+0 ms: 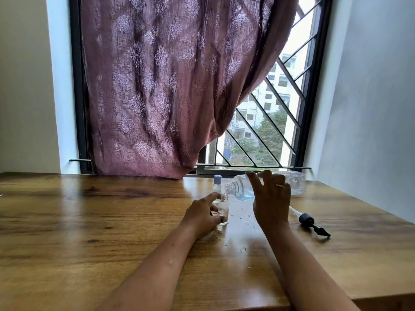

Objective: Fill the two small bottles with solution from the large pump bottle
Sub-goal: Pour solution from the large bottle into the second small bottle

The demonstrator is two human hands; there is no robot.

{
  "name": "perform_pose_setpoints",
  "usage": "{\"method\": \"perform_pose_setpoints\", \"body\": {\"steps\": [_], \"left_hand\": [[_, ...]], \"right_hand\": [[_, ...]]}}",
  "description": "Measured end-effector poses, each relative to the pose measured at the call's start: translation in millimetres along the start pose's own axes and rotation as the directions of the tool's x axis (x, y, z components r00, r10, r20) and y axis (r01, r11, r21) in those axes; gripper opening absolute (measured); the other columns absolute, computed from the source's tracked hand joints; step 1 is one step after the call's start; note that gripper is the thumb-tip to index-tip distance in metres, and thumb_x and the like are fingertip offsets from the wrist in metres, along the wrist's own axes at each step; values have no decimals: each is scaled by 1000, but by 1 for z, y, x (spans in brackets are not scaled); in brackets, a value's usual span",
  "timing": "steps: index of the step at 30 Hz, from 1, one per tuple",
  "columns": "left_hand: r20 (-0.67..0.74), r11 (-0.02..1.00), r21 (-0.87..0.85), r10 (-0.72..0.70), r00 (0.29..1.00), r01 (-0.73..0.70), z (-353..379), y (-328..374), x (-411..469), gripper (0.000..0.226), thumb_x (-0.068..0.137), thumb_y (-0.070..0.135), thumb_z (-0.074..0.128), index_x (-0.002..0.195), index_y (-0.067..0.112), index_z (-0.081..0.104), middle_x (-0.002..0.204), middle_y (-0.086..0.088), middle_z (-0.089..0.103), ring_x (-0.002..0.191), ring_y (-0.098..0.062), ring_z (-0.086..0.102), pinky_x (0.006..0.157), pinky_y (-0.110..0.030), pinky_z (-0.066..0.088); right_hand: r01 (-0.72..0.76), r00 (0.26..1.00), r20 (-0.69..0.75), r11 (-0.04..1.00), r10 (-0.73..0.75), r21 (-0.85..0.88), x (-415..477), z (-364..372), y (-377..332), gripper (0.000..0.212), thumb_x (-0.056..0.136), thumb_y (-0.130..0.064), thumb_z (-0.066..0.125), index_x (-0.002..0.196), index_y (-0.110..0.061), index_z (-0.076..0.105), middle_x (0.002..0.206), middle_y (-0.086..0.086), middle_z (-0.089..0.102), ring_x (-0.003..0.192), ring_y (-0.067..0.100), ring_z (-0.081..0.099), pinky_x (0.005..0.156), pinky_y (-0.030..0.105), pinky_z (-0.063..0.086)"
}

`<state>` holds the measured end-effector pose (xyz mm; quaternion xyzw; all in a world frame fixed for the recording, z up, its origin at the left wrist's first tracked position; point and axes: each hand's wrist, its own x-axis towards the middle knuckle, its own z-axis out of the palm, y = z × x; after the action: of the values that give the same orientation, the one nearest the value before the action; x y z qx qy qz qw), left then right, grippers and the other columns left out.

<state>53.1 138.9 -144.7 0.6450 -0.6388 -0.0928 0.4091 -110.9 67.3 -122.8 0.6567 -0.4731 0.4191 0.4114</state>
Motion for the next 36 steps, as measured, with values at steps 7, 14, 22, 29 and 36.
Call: {"method": "perform_pose_setpoints", "body": {"steps": [7,14,22,29,36], "left_hand": [[-4,1000,-2,1,1000,-1,0,1,-2,57,72,26,75,123,35,51,104,2,69,78,-13,61,84,-30,52],[-5,1000,-5,-3,1000,3,0,2,-2,55,72,26,75,121,36,51,103,1,70,77,-13,60,84,-32,52],[-5,1000,-5,-4,1000,4,0,2,-2,57,71,26,74,122,37,50,103,1,70,78,-13,61,85,-34,53],[-9,1000,5,3,1000,-2,-1,4,-3,59,73,27,74,125,35,49,107,-1,70,81,-14,62,87,-35,52],[-3,1000,8,1,1000,-1,-1,4,-3,61,74,27,75,128,33,48,108,0,69,82,-14,62,87,-33,52]], "right_hand": [[4,1000,-5,1000,-4,-19,-1,0,0,75,48,5,58,115,-27,57,99,3,43,89,27,36,67,34,23],[0,1000,-8,1000,0,-10,0,-1,-1,74,50,8,51,115,-28,55,98,2,38,86,27,37,64,33,26],[3,999,-34,1000,-3,-1,0,-2,0,70,54,8,47,114,-26,56,98,2,37,86,27,37,63,32,27],[-6,999,-32,1000,7,14,0,-2,0,71,54,8,45,114,-27,59,95,2,50,85,26,38,63,33,29],[-5,1000,-28,1000,5,16,0,-1,0,71,54,8,46,115,-27,56,97,2,48,85,27,38,62,33,31]]}}
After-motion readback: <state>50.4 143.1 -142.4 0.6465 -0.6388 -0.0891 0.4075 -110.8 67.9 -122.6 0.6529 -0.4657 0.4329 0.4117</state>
